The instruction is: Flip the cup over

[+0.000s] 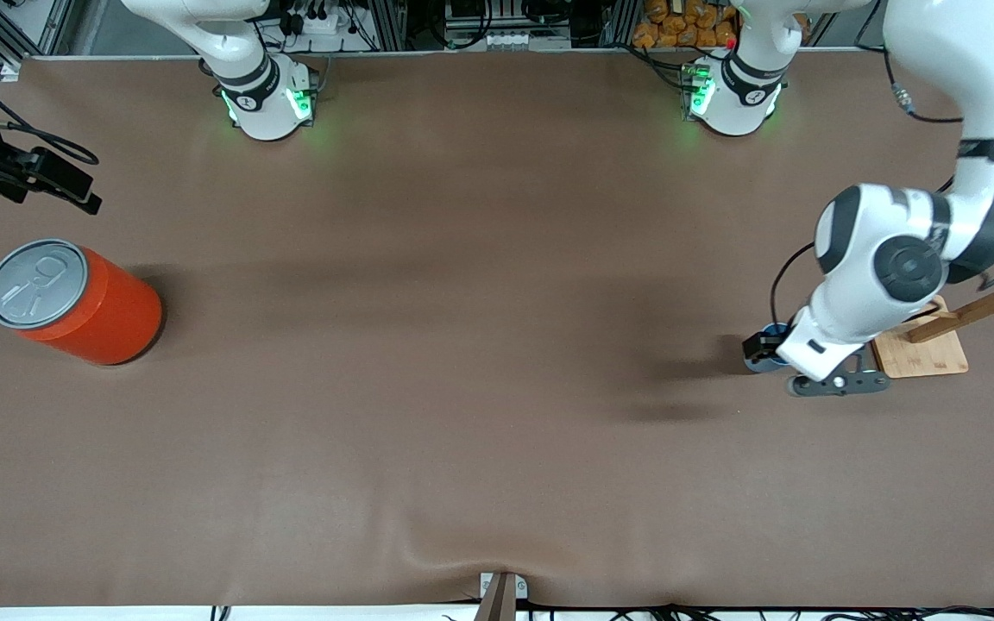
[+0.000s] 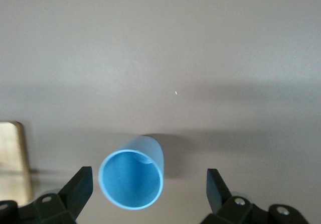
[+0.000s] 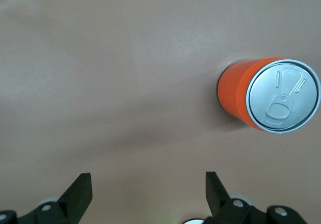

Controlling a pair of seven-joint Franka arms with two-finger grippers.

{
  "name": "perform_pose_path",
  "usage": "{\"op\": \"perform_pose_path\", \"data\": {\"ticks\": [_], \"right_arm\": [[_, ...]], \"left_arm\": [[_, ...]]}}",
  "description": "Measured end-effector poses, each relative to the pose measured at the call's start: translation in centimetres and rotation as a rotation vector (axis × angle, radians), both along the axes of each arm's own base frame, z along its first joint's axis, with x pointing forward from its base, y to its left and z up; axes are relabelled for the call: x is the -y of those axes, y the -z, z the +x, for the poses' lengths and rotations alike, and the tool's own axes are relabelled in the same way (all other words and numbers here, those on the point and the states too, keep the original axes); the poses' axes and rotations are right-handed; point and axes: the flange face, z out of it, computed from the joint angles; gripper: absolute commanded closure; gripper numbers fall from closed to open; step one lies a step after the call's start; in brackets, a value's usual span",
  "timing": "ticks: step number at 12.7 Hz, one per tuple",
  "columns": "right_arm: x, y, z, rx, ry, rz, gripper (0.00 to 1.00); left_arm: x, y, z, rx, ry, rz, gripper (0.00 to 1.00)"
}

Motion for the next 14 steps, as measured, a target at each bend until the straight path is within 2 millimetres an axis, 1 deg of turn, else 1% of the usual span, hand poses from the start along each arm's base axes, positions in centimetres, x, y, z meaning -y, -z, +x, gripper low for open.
{"op": "perform_pose_path", "data": {"ticks": [3,5,7,8,10,12,14], "right_arm": [[0.1,0.0,0.0,0.000,0.002,0.000,0.00],[0.1,0.0,0.0,0.002,0.002,0.000,0.00],[0.1,0.0,0.0,0.002,0.003,0.000,0.00],[0.1,0.0,0.0,0.001,0.003,0.000,0.00],[0.2,0.0,0.0,0.001,0.003,0.000,0.00],[0.1,0.0,0.0,0.001,0.003,0.000,0.00],[0.1,0.1,0.0,0.000,0.001,0.000,0.00]], "left_arm": [[-1.2,-5.7,0.1,-0.030,0.059,0.024,0.00],[-1.7,-10.3,0.2,-0.068,0.075,0.037,0.00],[-1.9,-14.6,-0.3,-0.058,0.094,0.043,0.00],[-1.9,-16.6,-0.9,-0.041,0.109,0.043,0.00],[-2.2,-20.1,-2.8,-0.032,0.135,0.047,0.00],[-2.9,-22.8,-4.3,-0.018,0.145,0.045,0.00],[-4.2,-25.3,-5.8,-0.002,0.127,0.015,0.00]]}}
